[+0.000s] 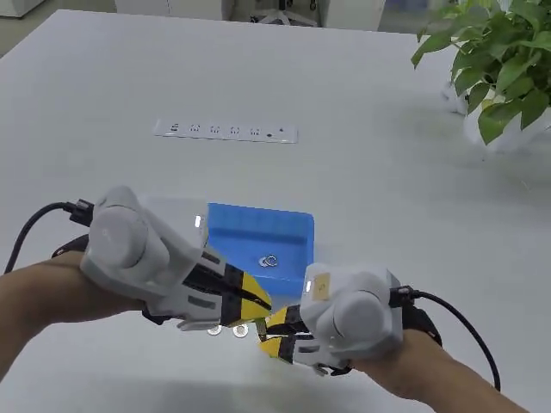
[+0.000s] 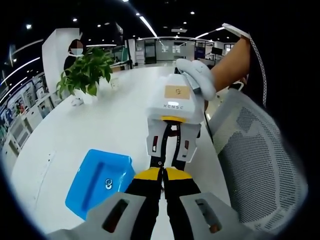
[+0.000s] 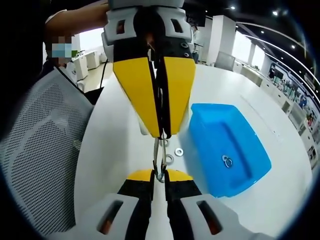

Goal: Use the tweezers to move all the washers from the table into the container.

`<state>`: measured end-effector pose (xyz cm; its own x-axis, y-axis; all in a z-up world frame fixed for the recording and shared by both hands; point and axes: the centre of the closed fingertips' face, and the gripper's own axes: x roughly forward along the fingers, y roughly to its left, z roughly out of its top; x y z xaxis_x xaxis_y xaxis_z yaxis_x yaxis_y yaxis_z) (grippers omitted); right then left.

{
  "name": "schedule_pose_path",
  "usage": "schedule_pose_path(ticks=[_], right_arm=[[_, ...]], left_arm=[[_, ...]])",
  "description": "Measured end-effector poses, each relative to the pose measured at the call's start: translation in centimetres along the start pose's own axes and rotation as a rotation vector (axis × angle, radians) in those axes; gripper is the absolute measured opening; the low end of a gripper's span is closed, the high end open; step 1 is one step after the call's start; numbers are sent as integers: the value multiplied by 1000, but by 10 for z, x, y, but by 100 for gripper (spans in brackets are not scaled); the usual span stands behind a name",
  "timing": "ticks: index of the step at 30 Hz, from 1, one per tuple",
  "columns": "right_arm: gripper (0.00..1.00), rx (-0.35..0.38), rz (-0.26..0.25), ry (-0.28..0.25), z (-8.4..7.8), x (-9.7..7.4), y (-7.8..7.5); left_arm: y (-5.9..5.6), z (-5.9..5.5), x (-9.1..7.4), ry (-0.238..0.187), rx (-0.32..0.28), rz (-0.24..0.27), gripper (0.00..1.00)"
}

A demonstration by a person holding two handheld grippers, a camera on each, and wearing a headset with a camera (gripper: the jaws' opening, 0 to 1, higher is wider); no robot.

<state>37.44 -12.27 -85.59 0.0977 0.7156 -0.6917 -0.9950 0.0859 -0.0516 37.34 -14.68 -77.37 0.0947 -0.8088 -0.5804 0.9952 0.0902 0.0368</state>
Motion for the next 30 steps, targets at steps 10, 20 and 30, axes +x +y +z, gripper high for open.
schedule_pose_path(ticks=[10,20,30], right_arm=[[10,-24,-3,-14,19,-8,-7],[10,-41,-21,-36,38,-13,-25],[10,-63,-42,-51,49,-19,-47]], left_arm=[[5,15,-14,-9,9,24,5],[19,31,-24,-14,27,50,5],[38,43,-29,-17,69,65,5]])
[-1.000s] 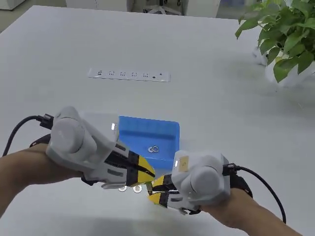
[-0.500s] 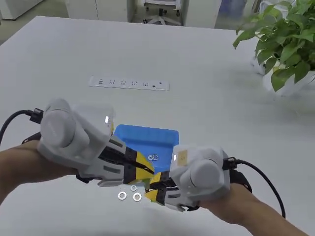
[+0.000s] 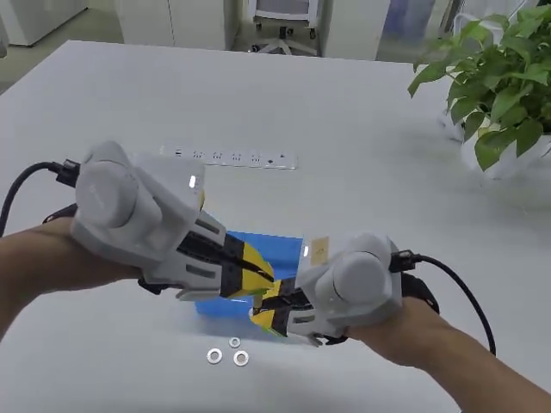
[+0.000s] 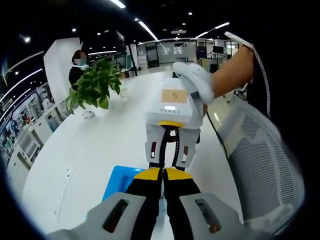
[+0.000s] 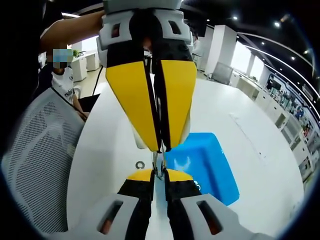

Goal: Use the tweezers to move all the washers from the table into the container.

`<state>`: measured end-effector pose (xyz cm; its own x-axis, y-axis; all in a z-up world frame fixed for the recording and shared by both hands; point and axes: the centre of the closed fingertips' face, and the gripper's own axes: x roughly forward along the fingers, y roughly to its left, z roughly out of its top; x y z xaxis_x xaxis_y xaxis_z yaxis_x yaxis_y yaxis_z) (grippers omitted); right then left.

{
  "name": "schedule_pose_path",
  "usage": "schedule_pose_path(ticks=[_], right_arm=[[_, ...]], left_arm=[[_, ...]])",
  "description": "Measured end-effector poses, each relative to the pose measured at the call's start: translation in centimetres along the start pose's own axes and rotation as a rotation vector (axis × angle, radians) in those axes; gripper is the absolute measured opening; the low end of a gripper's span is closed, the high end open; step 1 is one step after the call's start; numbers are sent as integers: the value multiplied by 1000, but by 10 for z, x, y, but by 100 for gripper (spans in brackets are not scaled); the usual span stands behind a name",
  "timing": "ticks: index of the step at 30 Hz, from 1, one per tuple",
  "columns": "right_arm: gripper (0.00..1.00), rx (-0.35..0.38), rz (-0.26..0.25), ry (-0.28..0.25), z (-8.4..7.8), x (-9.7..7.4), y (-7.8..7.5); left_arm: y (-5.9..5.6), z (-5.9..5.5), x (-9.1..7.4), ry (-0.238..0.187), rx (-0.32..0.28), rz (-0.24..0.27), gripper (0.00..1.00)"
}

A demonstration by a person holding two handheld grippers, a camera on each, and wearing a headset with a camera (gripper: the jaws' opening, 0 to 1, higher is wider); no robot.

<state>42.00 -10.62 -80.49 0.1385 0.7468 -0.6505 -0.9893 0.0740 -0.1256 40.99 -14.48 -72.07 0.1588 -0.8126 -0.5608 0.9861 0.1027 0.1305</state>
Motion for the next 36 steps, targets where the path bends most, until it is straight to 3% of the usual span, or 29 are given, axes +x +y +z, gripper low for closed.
schedule_pose_path(ticks=[9,19,36], right_arm=[[10,-21,-30,-5,8,-2,-28],[10,-21,-44,-10,10,5,-54],[10,8,-35,-5,-14,28,-86]], left_arm=[[24,6,-3,-13,32,17,5],[50,1,-3,-12,42,33,5],[82,-27,14,-6,9,39,5]])
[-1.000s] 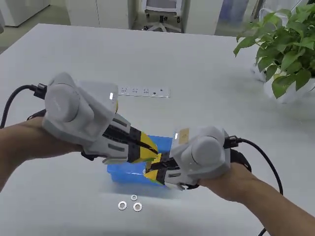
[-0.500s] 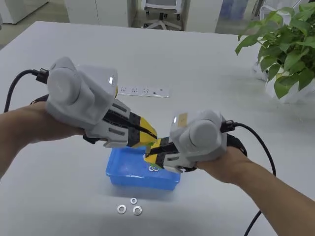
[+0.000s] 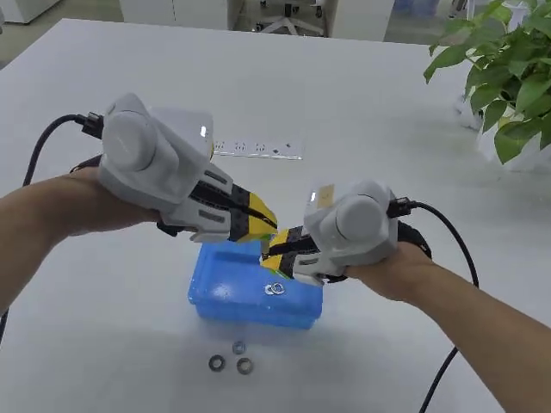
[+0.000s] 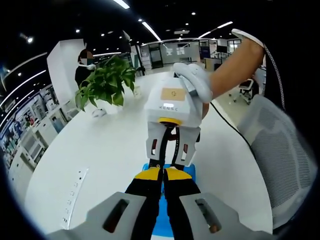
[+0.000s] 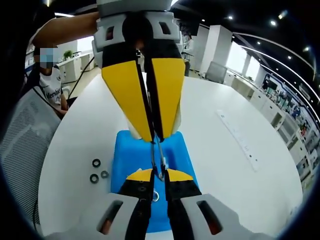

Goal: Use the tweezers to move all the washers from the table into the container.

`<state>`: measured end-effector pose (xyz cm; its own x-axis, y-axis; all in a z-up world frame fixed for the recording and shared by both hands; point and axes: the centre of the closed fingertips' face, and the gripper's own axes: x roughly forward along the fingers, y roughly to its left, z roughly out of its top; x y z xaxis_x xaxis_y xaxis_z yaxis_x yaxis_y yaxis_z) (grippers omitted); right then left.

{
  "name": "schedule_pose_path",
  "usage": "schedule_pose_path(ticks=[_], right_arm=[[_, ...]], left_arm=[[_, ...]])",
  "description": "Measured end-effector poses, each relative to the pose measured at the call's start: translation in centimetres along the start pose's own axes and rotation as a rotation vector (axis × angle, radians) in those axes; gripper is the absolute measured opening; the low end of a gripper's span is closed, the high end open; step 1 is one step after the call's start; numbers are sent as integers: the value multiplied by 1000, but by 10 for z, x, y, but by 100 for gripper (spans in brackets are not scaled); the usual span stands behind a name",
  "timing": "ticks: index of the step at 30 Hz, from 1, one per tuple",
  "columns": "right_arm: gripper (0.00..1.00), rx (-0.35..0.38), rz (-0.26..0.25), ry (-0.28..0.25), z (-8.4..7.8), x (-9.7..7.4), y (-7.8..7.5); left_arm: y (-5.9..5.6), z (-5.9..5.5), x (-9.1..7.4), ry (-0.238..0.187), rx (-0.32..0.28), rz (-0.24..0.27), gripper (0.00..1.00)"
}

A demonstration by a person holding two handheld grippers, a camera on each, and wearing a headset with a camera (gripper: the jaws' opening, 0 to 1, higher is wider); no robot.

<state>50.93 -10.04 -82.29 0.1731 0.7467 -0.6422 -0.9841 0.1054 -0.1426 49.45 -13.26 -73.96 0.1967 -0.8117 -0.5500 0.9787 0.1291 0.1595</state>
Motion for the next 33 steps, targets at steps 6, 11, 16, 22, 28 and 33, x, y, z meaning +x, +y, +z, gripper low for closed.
schedule_pose_path(ticks=[6,11,16,22,28,33], right_arm=[[10,14,14,16,-10,8,-4],[10,17,23,31,-17,14,-4],[10,17,32,42,-21,18,-5],[11,13,46,57,-25,23,-3],[11,6,56,71,-30,27,-1],[11,7,64,76,-33,30,0]], left_arm=[[5,-10,7,0,-30,-2,5],[6,-18,13,3,-46,-4,5],[7,-22,16,8,-55,-5,5],[7,-28,18,9,-68,-5,5],[6,-33,21,13,-76,-5,5],[4,-37,23,15,-85,-6,5]])
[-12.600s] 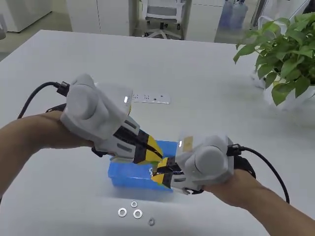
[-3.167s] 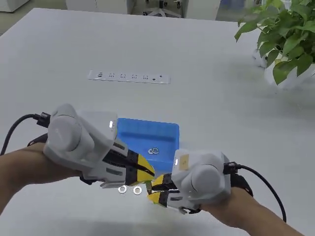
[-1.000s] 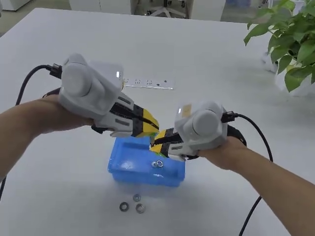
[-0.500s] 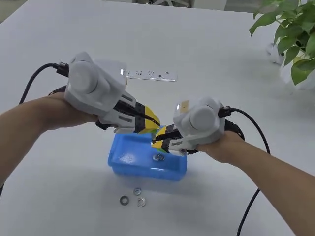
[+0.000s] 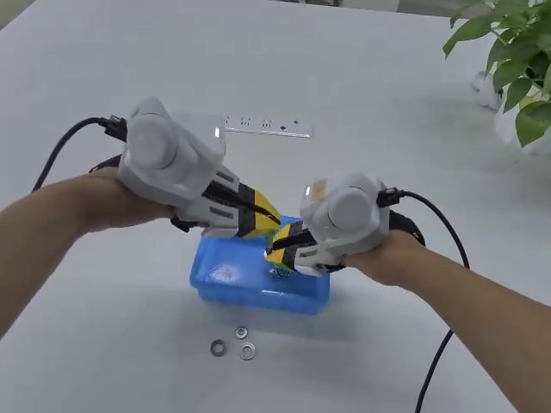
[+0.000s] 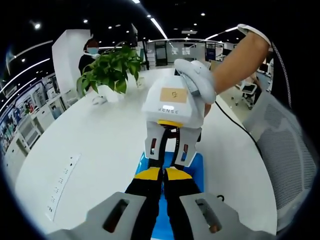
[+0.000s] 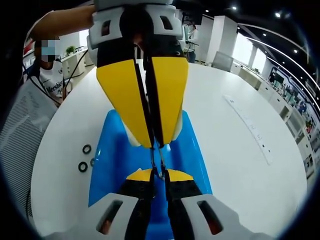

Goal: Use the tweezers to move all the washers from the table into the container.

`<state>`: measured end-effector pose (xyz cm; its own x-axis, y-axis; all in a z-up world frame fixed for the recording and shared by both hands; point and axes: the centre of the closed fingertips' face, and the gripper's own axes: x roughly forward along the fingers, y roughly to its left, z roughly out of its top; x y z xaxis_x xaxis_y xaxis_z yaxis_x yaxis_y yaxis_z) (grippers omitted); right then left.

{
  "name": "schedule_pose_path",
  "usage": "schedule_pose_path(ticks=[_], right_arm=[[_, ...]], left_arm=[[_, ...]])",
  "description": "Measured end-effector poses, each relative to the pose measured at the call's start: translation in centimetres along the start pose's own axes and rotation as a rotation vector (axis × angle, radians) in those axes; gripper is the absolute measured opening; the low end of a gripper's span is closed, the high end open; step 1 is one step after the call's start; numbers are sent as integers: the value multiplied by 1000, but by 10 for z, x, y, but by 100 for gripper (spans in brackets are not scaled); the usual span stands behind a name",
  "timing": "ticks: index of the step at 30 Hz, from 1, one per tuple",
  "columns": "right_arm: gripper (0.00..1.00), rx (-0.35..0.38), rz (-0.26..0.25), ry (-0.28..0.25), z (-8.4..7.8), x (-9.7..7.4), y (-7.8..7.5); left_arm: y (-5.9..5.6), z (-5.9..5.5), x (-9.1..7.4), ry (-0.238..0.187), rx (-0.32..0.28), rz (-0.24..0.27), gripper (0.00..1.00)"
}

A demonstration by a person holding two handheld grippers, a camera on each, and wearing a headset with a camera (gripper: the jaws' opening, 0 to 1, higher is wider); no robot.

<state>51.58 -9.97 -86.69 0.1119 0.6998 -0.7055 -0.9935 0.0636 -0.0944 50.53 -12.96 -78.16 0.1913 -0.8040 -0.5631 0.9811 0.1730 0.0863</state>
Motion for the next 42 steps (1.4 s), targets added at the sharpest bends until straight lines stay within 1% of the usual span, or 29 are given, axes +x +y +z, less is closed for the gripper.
schedule_pose_path(ticks=[2,6,18,26,32,34,42], right_arm=[[11,2,6,5,-2,1,1],[11,9,7,0,-2,1,1],[12,-1,9,6,-1,1,3],[12,-10,1,1,3,-3,2],[12,-18,-1,-3,7,-6,4],[12,-21,-2,-6,9,-7,5],[12,-33,-12,-21,19,-16,9]], left_arm=[[-1,-1,1,1,-4,-2,5],[0,0,1,-10,-15,1,5],[0,1,1,-10,-23,0,6],[0,6,-3,-14,-18,7,6],[-1,9,-7,-12,-13,12,6],[-2,11,-8,-10,-17,10,6],[-7,20,-17,-6,1,11,5]])
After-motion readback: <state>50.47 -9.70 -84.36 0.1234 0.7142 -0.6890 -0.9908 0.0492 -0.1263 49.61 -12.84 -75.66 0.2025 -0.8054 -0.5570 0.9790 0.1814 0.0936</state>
